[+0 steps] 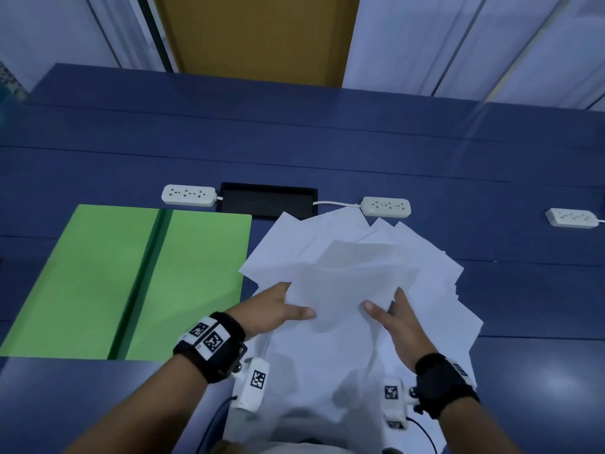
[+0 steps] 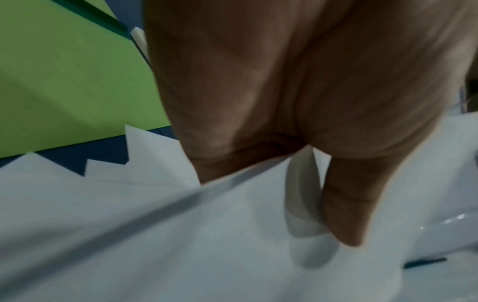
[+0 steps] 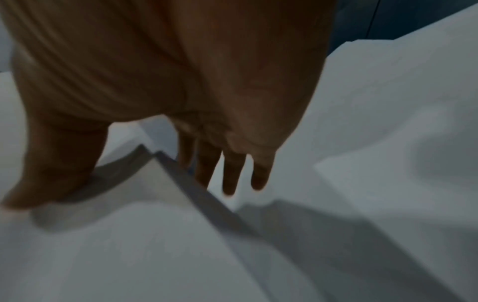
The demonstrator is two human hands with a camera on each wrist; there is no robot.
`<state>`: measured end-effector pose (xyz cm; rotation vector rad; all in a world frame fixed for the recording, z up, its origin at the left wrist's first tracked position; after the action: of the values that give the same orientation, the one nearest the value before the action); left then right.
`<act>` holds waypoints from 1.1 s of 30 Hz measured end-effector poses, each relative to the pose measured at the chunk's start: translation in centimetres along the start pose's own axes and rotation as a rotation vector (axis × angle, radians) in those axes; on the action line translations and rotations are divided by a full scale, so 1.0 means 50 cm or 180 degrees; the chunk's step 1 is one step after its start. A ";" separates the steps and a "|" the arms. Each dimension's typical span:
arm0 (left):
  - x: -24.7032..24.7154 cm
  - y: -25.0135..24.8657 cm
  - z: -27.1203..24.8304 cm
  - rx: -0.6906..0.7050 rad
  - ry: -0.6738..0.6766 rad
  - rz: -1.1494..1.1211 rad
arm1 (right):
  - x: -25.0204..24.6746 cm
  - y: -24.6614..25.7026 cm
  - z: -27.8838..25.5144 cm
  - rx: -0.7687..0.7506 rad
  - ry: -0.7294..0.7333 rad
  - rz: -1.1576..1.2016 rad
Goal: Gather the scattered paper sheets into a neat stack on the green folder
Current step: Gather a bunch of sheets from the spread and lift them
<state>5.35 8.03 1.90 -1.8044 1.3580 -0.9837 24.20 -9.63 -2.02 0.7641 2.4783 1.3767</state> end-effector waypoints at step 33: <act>0.029 -0.110 0.019 0.0960 -0.1527 -0.0368 | 0.011 0.173 -0.099 -0.1201 -0.0663 0.0077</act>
<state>9.00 7.97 6.35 -1.7511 0.7764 -0.7034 24.62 -9.22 7.96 0.8033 1.9789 1.6158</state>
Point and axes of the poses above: each hand's wrist, its own z-axis towards the middle knuckle, its own x-axis out of the palm, y = z × x, the point moved 7 cm from there along z, towards the middle knuckle, and after that the axes turned 9 degrees about y, right-handed, at the moved point
